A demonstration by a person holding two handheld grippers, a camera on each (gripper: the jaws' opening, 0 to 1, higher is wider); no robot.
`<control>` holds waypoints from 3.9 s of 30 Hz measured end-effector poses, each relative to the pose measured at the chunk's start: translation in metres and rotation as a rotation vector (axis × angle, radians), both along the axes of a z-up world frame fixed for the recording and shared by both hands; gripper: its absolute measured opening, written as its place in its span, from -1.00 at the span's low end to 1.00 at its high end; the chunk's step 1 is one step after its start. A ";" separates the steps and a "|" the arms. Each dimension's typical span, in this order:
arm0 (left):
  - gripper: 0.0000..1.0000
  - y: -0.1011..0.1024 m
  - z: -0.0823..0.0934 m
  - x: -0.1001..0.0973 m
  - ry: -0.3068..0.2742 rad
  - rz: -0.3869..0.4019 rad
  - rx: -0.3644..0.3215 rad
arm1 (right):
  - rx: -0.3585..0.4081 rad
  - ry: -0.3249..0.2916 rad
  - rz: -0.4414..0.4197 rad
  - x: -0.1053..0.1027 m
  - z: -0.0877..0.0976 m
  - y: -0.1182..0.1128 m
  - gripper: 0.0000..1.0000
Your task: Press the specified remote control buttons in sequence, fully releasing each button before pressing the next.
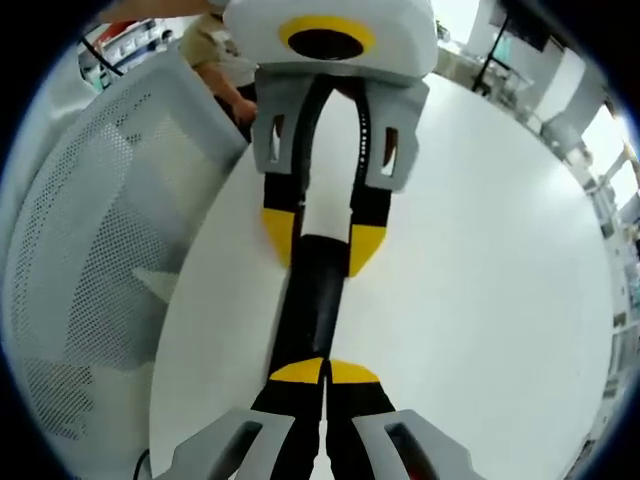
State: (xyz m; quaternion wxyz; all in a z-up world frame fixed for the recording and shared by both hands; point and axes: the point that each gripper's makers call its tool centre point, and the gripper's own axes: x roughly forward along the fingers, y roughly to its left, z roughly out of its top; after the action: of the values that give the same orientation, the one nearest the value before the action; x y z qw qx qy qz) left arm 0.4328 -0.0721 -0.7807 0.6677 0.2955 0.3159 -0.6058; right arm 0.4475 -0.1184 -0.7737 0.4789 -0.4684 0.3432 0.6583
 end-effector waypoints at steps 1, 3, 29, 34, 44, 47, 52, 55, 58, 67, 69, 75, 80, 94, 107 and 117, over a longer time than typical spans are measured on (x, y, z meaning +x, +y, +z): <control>-0.53 0.000 0.000 0.000 0.000 0.000 0.000 | -0.001 -0.001 0.001 0.000 0.000 0.000 -1.00; -0.53 0.000 0.000 0.000 0.000 0.000 0.000 | 0.000 0.001 0.002 0.000 -0.001 0.000 -1.00; -0.53 -0.001 0.000 -0.001 -0.002 0.015 -0.010 | -0.028 0.012 0.033 -0.002 -0.003 0.001 -1.00; -0.53 -0.001 0.001 -0.002 -0.006 0.018 -0.011 | -0.039 0.007 0.041 -0.002 -0.003 0.001 -1.00; -0.54 -0.001 0.001 -0.002 -0.007 0.013 -0.006 | -0.046 0.015 0.037 -0.003 -0.004 0.001 -1.00; -0.54 -0.001 0.001 -0.002 -0.008 0.013 -0.006 | -0.046 0.015 0.035 -0.003 -0.004 0.001 -1.00; -0.54 0.000 0.001 -0.002 -0.009 0.014 -0.003 | -0.055 0.008 0.034 -0.003 -0.004 0.002 -1.00; -0.54 0.000 0.002 -0.002 -0.012 0.017 0.000 | -0.060 -0.002 0.038 -0.003 -0.005 0.002 -1.00; -0.54 0.000 0.002 -0.002 -0.016 0.017 0.001 | -0.058 -0.007 0.040 -0.003 -0.005 0.002 -1.00; -0.53 -0.001 0.001 -0.001 -0.013 0.017 -0.007 | -0.057 -0.011 0.039 -0.002 -0.005 0.001 -1.00; -0.53 -0.001 0.001 -0.001 -0.013 0.017 -0.009 | -0.054 -0.010 0.034 -0.002 -0.005 0.001 -1.00; -0.53 -0.001 0.002 -0.002 -0.011 0.018 -0.011 | -0.043 -0.015 0.034 -0.003 -0.005 0.001 -1.00; -0.53 -0.001 0.002 -0.002 -0.009 0.021 -0.013 | -0.023 -0.023 0.026 -0.002 -0.004 0.001 -1.00; -0.53 -0.001 0.001 -0.002 -0.002 0.023 -0.010 | 0.018 -0.038 -0.008 -0.003 0.008 -0.005 -1.00; -0.53 -0.001 0.000 0.000 -0.003 0.024 -0.007 | 0.028 -0.043 -0.005 -0.009 0.015 -0.004 -1.00; -0.53 0.000 0.000 0.000 -0.002 0.021 -0.006 | 0.027 -0.042 0.005 -0.011 0.016 -0.002 -1.00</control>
State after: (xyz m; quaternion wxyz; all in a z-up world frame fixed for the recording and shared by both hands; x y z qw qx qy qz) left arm 0.4328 -0.0724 -0.7810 0.6754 0.2906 0.3164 -0.5994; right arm 0.4370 -0.1206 -0.7576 0.4909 -0.4765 0.3229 0.6540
